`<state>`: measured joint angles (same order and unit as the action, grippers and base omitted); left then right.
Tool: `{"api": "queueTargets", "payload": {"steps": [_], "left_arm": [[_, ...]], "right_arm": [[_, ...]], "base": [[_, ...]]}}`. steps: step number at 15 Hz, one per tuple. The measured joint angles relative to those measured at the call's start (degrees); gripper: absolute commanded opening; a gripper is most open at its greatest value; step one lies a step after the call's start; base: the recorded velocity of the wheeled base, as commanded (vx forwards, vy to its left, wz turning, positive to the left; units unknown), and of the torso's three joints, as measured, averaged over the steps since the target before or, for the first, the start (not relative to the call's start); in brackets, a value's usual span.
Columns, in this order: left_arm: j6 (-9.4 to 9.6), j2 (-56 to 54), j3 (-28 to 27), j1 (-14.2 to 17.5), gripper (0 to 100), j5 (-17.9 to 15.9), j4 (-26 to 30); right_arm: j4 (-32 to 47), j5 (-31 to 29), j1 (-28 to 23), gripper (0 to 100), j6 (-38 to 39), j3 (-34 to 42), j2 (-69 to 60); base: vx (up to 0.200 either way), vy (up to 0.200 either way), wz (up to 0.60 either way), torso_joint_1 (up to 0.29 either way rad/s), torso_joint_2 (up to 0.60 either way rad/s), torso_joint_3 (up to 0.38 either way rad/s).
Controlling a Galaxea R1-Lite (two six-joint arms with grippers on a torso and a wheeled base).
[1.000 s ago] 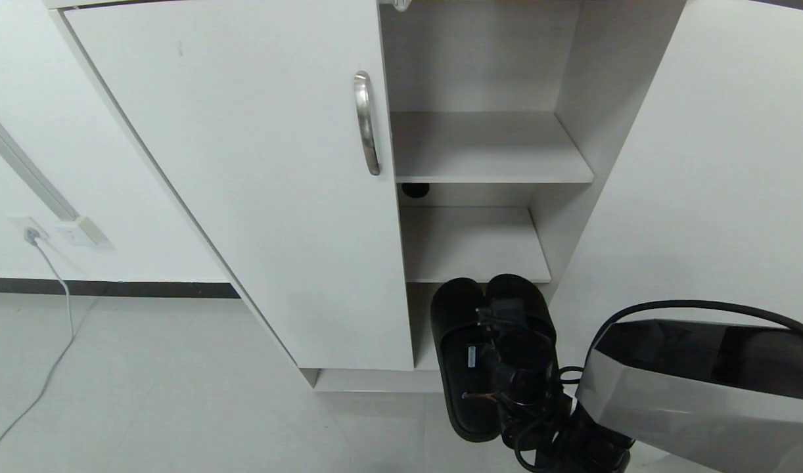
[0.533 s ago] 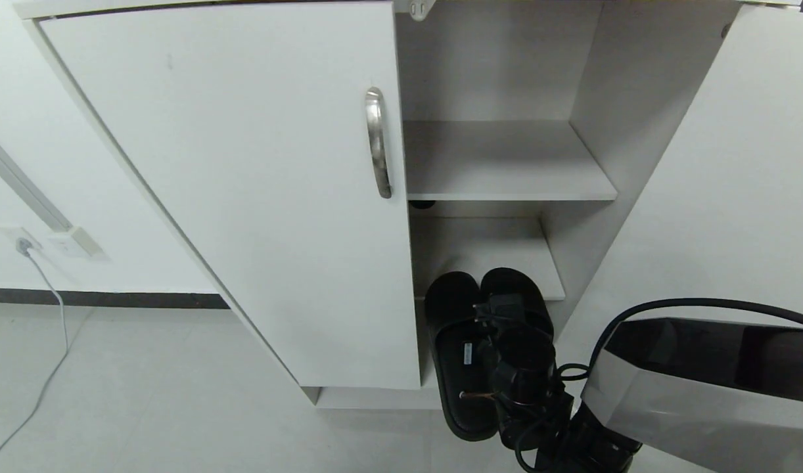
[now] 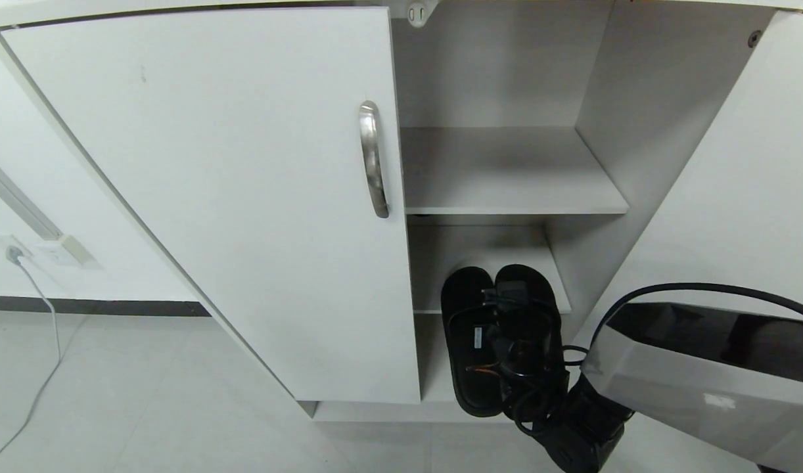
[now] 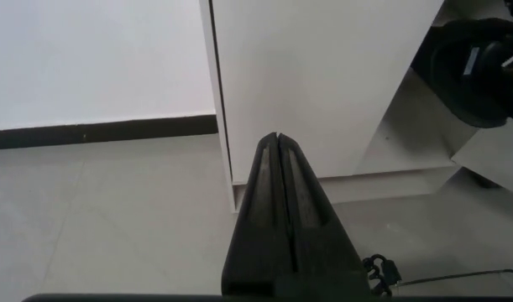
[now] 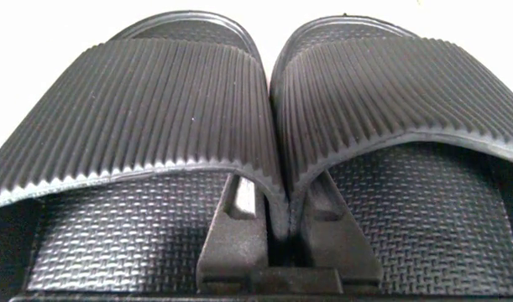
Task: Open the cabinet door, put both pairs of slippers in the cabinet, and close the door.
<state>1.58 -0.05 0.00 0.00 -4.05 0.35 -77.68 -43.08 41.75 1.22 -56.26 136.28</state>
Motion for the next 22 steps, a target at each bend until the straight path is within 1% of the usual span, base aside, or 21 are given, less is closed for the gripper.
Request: {"api": "queueTargets", "payload": {"steps": [4,9,15,18,22], "left_arm": [[0.0,0.0,0.0,0.0,0,0.02,0.0],[-0.02,0.0,0.0,0.0,0,0.04,-0.02],[-0.02,0.0,0.0,0.0,0,0.09,-0.02],[-0.02,0.0,0.0,0.0,0,0.09,-0.02],[-0.11,0.0,0.0,0.0,0,0.11,0.0]], "right_arm": [[9.74,1.49,-2.65,0,0.56,-11.41,2.3],[18.46,3.86,-4.83,0,0.63,-23.81,5.25],[30.2,5.16,-6.64,0,0.61,-39.72,8.84],[33.39,5.78,-7.03,0,0.56,-44.09,9.97],[34.3,6.57,-8.55,0,0.34,-45.58,10.36]], "base": [[0.0,0.0,0.0,0.0,0.0,0.0],[0.0,0.0,0.0,0.0,0.0,0.0],[0.0,0.0,0.0,0.0,0.0,0.0],[0.0,0.0,0.0,0.0,0.0,0.0],[0.0,0.0,0.0,0.0,0.0,0.0]]}}
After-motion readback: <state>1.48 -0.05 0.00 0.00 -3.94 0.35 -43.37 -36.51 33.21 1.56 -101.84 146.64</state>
